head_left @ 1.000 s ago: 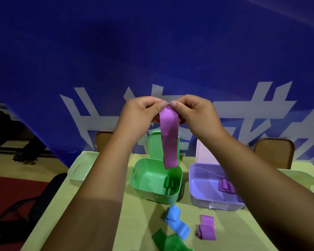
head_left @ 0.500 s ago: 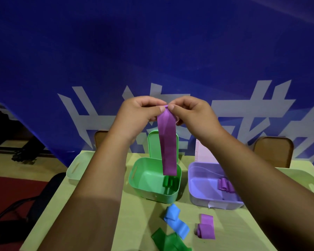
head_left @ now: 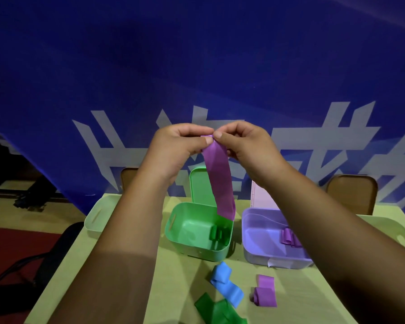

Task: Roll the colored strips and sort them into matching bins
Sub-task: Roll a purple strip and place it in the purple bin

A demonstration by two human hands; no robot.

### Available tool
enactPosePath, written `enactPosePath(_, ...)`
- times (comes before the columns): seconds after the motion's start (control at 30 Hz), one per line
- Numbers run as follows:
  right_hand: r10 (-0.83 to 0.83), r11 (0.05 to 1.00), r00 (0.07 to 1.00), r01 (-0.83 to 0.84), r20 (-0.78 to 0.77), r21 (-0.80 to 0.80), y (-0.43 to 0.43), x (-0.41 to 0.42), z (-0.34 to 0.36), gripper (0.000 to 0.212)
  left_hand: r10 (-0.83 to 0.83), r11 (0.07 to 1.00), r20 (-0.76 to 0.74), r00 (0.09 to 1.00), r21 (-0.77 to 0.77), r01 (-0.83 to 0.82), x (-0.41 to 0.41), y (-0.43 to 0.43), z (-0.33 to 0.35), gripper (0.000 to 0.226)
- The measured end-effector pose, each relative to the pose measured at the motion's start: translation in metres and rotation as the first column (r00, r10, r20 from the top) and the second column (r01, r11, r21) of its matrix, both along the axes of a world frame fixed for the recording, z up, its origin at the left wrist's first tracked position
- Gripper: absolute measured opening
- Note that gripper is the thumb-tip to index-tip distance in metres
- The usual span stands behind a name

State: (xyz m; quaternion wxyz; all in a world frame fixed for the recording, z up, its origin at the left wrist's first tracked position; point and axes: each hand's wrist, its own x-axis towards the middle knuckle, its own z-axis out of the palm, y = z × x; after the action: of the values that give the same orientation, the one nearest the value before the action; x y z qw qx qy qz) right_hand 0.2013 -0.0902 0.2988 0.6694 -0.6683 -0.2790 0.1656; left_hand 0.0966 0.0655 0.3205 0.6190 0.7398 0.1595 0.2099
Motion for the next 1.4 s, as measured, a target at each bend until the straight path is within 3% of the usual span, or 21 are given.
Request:
enactPosePath(0.37,0.016,0.999,0.999,-0.014,-0.035,0.049,0.008,-0.003,0.005,0.008,-0.024,0.966,0.081,0.996,-0.256,0.044,-0.006,0.0,-0.004,0.023)
enactPosePath(0.53,0.013,1.0,1.0,-0.013,0.009,0.027,0.008,-0.007,0.007,0.011,0.024,0.98,0.058,0.998,-0.196,-0.012,-0.008,0.002,-0.007,0.019)
enactPosePath(0.73,0.068,0.994,0.991,-0.057,-0.113,0.098,0.015,-0.008,0.004,0.014,0.044,0.991,0.092,0.995,-0.127,-0.032,-0.008,0.004,-0.005,0.02)
enactPosePath(0.87,0.036,0.999,0.999,-0.035,-0.013,0.034,0.012,-0.006,0.004,0.013,0.022,0.994,0.09,0.996,-0.104,-0.013,-0.008,0.005,-0.004,0.023)
enactPosePath(1.23,-0.005,0.998,1.0,0.006,-0.012,0.068,0.007,-0.004,0.002,0.011,0.022,0.979,0.092,0.996,-0.204,-0.003,-0.006,-0.004,-0.007,0.026)
enactPosePath(1.4,0.026,0.99,0.998,-0.017,-0.065,0.138,0.006,-0.004,-0.001,0.012,0.051,0.994,0.075,0.996,-0.1,-0.043,-0.003,-0.004,-0.006,0.02)
